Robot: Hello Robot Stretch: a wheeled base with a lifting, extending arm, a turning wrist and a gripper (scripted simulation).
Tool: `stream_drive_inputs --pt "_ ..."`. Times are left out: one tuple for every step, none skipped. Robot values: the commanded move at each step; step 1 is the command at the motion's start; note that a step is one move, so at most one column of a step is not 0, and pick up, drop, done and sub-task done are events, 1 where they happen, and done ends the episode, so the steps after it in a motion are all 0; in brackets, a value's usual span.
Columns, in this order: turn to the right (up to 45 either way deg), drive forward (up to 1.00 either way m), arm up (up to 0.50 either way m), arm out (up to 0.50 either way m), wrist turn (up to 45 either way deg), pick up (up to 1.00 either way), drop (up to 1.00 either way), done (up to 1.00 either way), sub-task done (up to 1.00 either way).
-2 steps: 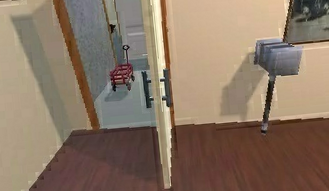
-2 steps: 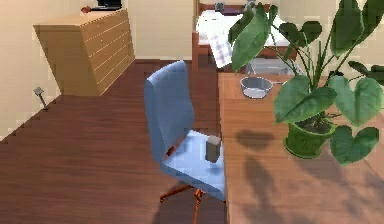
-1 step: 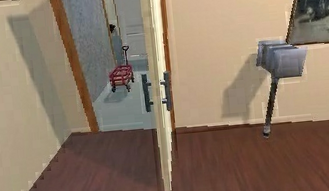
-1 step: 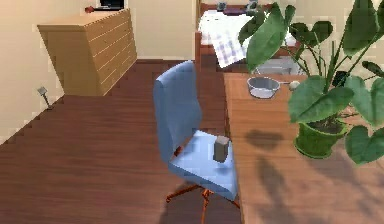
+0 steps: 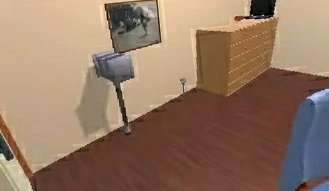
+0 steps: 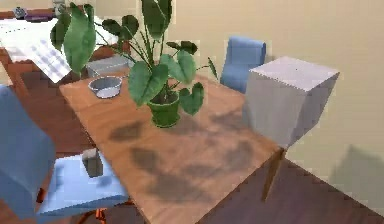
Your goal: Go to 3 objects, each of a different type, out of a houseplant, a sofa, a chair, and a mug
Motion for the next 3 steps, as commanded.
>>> stream_drive_inputs --pt "12.0 0.0 0.0 0.0 0.0 0.0 0.0 0.0 0.0" --pt "0.0 0.85 0.0 0.0 0.0 0.0 0.0 0.0 0.0" --pt "-45.0 0.0 0.0 0.0 0.0 0.0 0.0 0.0 0.0"
